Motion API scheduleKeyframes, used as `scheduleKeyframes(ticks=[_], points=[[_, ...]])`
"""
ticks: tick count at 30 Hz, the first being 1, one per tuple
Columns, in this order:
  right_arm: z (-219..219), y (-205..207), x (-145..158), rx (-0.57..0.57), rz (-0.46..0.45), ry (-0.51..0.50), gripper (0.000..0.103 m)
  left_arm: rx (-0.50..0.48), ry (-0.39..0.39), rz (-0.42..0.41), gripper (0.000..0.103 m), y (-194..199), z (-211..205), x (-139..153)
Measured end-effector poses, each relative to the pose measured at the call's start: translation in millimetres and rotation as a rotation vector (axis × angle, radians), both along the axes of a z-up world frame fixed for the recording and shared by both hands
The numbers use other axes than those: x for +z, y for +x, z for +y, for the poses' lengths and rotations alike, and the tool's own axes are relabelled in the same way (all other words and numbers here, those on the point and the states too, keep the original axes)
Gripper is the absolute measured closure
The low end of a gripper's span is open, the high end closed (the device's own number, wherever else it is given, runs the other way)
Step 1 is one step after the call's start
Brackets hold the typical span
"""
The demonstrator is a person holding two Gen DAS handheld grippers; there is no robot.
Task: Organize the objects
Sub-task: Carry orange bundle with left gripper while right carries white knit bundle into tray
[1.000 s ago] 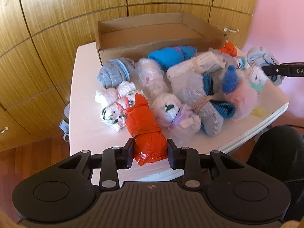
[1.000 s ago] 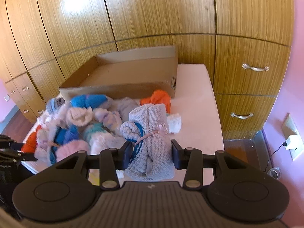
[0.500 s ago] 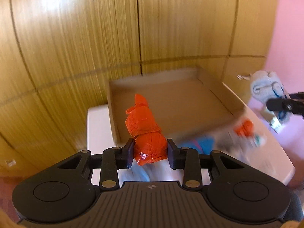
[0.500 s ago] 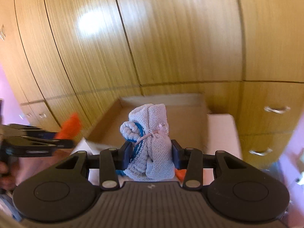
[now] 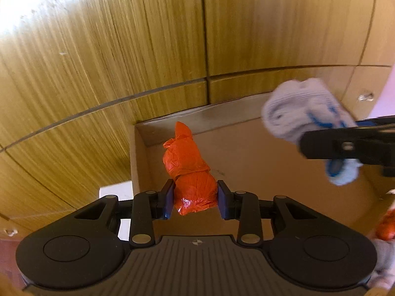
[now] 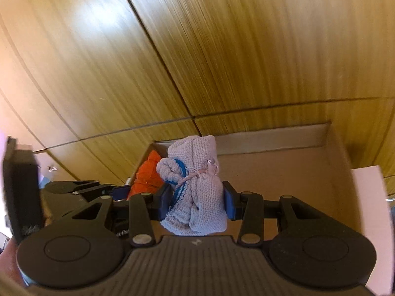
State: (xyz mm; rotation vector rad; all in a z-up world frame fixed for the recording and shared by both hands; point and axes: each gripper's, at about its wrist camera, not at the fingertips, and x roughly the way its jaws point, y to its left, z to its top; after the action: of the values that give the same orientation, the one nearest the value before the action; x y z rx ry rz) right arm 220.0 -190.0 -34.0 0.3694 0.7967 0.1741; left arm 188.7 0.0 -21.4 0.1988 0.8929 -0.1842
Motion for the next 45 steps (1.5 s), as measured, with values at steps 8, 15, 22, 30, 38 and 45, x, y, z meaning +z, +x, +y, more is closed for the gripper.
scheduleKeyframes(ticks=[8, 15, 22, 30, 38, 45], points=[[10.0, 70.4, -43.2, -0.002, 0.089, 0.03, 0.063, -0.002, 0.018, 0.048, 0.061, 31.8, 4.3, -23.3], [21.0, 86.2, -65.5, 0.025, 0.125, 0.046, 0.061, 0.002, 0.046, 0.029, 0.053, 31.2, 5.1, -28.9], [18.3, 70.2, -66.9, 0.004, 0.097, 0.057, 0.04, -0.009, 0.044, 0.007, 0.028, 15.2, 7.0, -24.6], [13.0, 40.1, -55.0, -0.008, 0.074, 0.072, 0.04, -0.004, 0.028, -0.005, 0.026, -4.6, 19.0, -8.9], [-3.5, -17.1, -22.0, -0.017, 0.024, 0.111, 0.039, 0.004, -0.085, -0.017, 0.023, -56.3, 46.0, 35.9], [-22.6, -126.1, 39.3, -0.041, -0.102, 0.091, 0.029, 0.014, -0.154, -0.123, 0.013, -119.1, 26.2, 88.6]])
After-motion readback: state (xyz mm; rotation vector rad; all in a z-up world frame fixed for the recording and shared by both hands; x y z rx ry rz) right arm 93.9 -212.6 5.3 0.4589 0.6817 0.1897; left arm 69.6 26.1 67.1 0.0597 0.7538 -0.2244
